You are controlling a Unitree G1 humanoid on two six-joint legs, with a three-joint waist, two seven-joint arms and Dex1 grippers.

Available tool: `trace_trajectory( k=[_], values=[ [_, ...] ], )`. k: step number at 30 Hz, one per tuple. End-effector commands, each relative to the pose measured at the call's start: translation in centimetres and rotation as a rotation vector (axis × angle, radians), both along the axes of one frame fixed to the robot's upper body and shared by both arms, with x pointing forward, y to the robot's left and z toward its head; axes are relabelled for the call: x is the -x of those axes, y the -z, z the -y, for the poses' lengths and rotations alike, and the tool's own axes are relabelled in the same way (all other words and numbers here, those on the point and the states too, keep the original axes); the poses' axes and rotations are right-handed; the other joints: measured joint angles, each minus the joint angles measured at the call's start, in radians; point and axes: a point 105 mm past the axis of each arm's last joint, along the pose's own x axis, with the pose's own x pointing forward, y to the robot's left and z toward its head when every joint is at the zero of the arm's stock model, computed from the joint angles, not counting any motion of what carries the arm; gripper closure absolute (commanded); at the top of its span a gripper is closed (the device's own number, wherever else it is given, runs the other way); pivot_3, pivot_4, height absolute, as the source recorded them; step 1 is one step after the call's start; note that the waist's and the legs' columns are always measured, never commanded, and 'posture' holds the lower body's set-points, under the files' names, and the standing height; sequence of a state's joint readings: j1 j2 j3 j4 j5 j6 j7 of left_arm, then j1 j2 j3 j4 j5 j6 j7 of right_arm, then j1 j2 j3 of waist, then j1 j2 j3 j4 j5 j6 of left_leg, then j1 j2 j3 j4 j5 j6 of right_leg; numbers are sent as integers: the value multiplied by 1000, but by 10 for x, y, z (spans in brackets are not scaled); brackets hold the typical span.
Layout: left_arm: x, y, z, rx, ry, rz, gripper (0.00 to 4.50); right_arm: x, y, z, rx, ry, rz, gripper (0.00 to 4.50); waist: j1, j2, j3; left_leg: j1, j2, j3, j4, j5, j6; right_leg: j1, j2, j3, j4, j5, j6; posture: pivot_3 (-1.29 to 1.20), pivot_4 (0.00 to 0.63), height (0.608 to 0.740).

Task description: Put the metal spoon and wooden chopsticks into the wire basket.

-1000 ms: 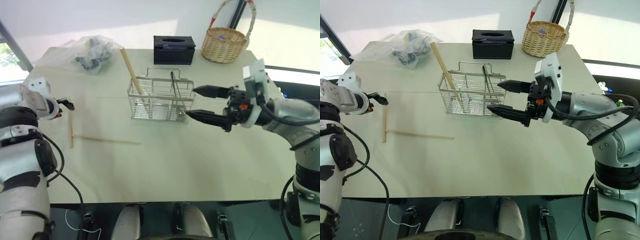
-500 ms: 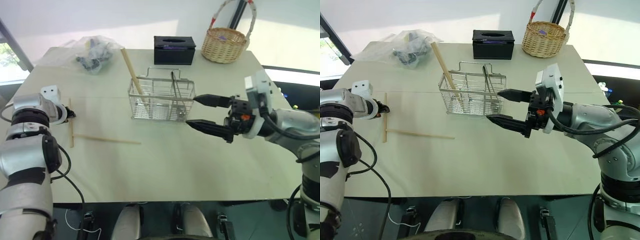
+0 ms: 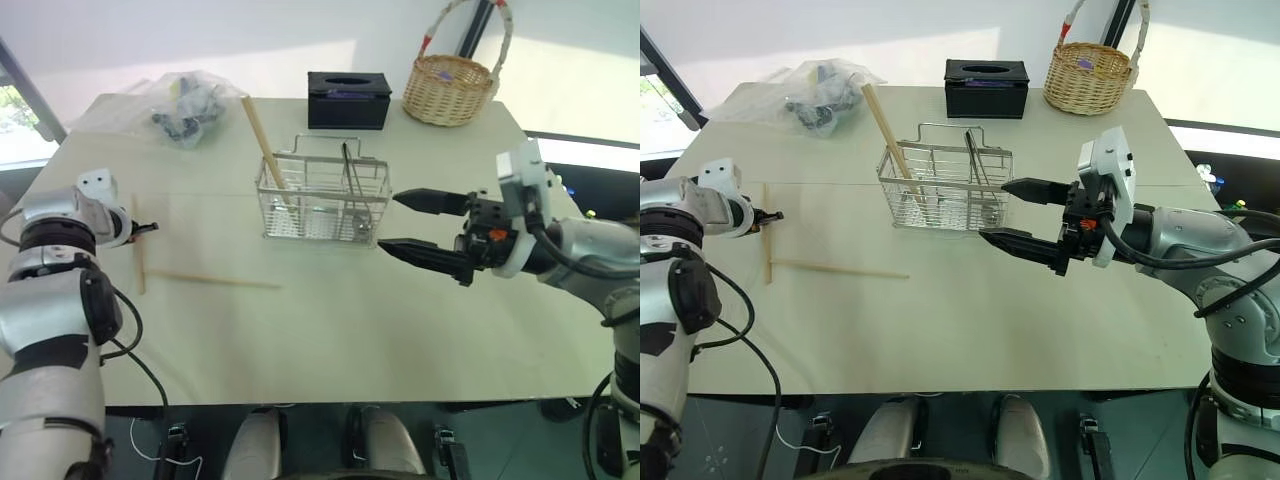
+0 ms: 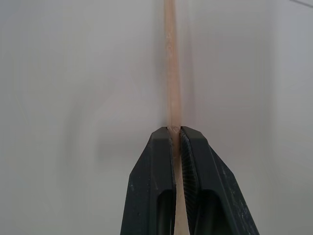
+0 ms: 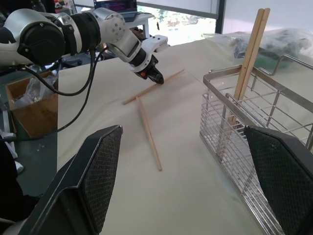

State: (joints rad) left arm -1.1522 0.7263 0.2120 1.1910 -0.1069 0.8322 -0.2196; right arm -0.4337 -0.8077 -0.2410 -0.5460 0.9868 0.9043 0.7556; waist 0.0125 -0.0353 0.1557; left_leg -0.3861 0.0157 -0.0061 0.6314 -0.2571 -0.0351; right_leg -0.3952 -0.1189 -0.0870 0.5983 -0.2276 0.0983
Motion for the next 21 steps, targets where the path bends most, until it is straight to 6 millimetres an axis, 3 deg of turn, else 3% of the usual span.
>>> trace_trajectory(
  k=[1,3,6,9,12,16,21],
  values=[
    [-9,-75,-28,-285,61,241,4477,3,-13,4,-13,9,50,377,-1,-2,1,-1,0,0,0,0,0,-1,0,0,0,0,0,0,150,706],
    [-10,-102,-36,-404,60,356,4477,2,-13,4,-16,14,49,377,-2,-2,1,-2,0,0,0,0,0,-2,0,0,0,0,0,0,150,706],
    [-13,-144,-29,-483,95,566,4477,3,-13,6,-16,23,44,377,2,-1,0,-2,0,1,-1,0,0,-2,0,0,0,0,0,0,150,706],
    [-16,-199,8,-439,188,877,4477,3,-13,8,-17,32,38,377,16,-3,0,-3,0,0,1,0,0,-1,-1,0,-1,0,0,0,150,706],
    [-7,-252,54,-223,274,1193,4477,3,-13,7,-18,33,35,377,31,-4,0,-4,0,0,2,0,0,-1,-1,0,-2,1,1,0,150,706],
    [-5,-271,111,-3,423,1325,4477,3,-14,6,-17,36,36,377,26,-4,-1,-5,0,0,3,0,0,0,-1,0,-2,2,3,0,150,706],
    [-5,-268,181,72,596,1362,4477,4,-11,6,-15,52,32,377,23,-2,-1,-3,0,1,3,0,1,1,0,0,-1,2,3,0,150,706]
  ],
)
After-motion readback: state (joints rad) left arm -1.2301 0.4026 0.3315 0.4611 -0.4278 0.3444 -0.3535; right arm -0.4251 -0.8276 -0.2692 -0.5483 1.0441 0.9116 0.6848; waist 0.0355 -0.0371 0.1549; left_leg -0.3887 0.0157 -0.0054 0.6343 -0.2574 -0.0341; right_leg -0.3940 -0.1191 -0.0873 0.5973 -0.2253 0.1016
